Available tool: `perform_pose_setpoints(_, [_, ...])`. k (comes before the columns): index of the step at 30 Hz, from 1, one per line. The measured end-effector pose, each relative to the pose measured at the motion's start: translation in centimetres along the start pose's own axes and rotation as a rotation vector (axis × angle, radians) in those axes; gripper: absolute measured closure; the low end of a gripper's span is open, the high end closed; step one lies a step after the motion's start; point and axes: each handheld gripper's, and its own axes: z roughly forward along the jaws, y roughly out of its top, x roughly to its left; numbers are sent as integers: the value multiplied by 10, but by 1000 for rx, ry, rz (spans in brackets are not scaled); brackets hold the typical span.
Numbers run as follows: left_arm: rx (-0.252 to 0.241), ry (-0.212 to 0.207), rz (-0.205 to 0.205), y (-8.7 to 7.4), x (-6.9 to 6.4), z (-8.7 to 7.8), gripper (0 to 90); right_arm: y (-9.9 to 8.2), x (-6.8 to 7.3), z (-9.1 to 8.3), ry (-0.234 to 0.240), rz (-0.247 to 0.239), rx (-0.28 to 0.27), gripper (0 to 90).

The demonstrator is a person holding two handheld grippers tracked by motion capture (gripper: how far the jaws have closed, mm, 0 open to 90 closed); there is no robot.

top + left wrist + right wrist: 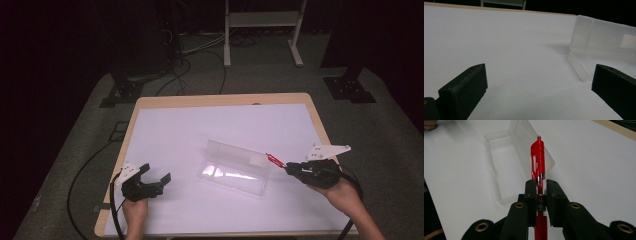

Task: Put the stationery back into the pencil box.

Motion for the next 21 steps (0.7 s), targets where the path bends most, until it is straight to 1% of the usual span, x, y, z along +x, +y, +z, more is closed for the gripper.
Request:
perform_pose_setpoints(2, [0,0,0,0,0,0,0,3,4,4,14,-17,2,788])
perform_pose_setpoints(9, [0,0,0,0,0,0,0,11,16,16,62,-42,2,788])
perform_pose_setpoints(21, [-1,-1,-2,0,0,0,0,19,23,34,102,-74,16,788])
